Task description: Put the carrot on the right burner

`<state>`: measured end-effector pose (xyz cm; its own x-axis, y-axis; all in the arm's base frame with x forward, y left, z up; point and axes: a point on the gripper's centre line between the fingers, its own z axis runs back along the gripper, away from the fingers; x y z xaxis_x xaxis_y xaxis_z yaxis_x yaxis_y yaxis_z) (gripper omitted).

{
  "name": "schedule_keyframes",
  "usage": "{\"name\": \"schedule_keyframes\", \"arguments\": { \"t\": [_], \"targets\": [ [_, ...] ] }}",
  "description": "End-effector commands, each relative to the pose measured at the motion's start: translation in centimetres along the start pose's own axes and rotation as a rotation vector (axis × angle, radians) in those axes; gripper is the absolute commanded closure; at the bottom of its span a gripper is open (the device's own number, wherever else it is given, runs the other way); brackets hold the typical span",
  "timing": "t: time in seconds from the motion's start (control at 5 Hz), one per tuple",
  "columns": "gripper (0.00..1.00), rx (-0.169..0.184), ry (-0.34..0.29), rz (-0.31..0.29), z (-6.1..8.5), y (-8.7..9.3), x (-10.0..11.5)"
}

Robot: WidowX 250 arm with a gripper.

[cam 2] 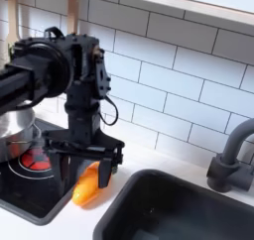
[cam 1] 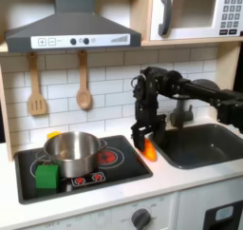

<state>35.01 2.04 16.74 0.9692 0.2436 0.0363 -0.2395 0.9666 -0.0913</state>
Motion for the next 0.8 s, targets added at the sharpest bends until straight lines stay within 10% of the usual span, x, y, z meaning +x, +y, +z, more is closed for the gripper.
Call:
{"name": "schedule_keyframes", "arguments": {
  "t": [0.0, 0.6],
  "targets": [
    [0.0, 0.02, 0.017, 0.013, -0.8, 0.1, 0.7],
    [0.0, 0.032, 0.044, 0.001, -2.1, 0.4, 0.1]
  ]
}}
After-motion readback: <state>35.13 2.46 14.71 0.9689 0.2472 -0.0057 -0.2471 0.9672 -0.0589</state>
